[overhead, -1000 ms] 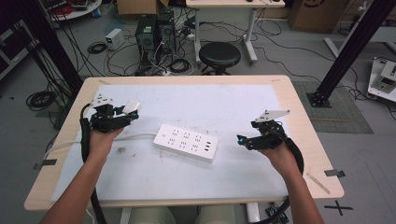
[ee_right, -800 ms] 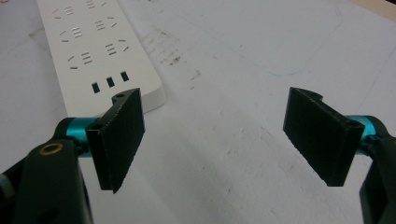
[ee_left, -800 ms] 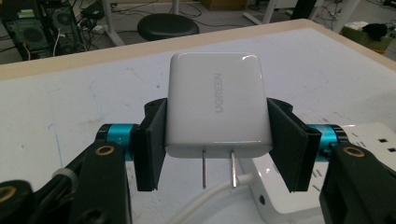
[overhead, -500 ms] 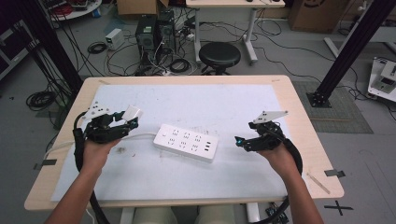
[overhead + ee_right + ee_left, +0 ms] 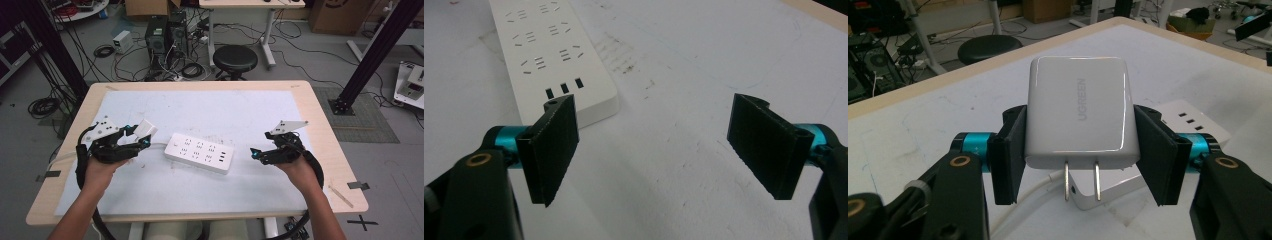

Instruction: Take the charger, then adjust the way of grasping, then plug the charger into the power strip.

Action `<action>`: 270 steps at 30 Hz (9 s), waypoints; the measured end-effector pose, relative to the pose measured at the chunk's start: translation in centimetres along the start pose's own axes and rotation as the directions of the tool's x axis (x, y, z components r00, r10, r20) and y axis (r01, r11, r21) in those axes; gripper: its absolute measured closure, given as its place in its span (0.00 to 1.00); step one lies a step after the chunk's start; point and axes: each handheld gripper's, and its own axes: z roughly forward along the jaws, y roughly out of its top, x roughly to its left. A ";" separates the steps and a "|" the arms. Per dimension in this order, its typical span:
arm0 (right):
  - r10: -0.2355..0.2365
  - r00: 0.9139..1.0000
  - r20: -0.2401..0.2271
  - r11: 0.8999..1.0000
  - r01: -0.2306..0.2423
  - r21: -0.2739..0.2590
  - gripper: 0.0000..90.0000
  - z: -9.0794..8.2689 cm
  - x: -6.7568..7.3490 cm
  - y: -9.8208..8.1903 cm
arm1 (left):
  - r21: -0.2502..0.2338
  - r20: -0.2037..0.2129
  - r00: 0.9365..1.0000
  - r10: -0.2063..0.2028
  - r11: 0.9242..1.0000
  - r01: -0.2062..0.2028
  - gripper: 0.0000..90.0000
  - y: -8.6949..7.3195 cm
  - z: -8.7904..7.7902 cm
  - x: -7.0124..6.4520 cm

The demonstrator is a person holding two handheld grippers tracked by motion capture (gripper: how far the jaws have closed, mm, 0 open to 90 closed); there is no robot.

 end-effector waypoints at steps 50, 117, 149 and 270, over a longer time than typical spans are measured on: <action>0.027 0.940 -0.340 0.997 -0.051 -0.060 0.24 2.5 5.4 3.3 | -0.011 0.305 0.896 0.322 0.942 -0.334 0.47 -0.5 4.1 -5.2; 0.437 0.554 -0.708 0.895 -0.343 0.284 0.39 9.0 7.5 5.8 | -0.108 0.386 0.760 0.523 0.844 -0.526 0.47 -0.1 6.5 -9.9; 0.281 0.797 -0.535 0.960 -0.244 0.141 0.70 6.0 5.0 5.2 | -0.017 0.294 0.931 0.217 0.975 -0.222 0.26 -2.1 6.0 -6.8; -0.332 0.873 -0.358 0.741 0.476 0.473 0.70 13.2 5.9 12.0 | -0.078 0.016 0.999 -0.043 0.996 0.044 0.26 -6.8 -0.1 1.1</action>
